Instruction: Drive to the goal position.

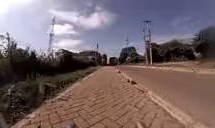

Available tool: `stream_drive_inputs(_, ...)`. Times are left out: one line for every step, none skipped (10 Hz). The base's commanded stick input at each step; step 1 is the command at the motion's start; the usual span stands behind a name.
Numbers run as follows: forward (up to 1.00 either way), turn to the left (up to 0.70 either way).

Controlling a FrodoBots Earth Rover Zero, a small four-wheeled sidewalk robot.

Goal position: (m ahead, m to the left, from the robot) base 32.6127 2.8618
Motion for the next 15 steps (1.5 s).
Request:
stream_drive_inputs(0.7, 0.0)
stream_drive_inputs(0.7, 0.0)
stream_drive_inputs(0.7, 0.0)
stream_drive_inputs(0.7, 0.0)
stream_drive_inputs(0.7, 0.0)
stream_drive_inputs(0.7, 0.0)
stream_drive_inputs(0.7, 0.0)
stream_drive_inputs(0.7, 0.0)
stream_drive_inputs(0.7, 0.0)
stream_drive_inputs(0.7, 0.0)
stream_drive_inputs(0.7, 0.0)
stream_drive_inputs(0.7, 0.0)
stream_drive_inputs(0.7, -0.11)
stream_drive_inputs(0.7, -0.28)
stream_drive_inputs(0.7, -0.35)
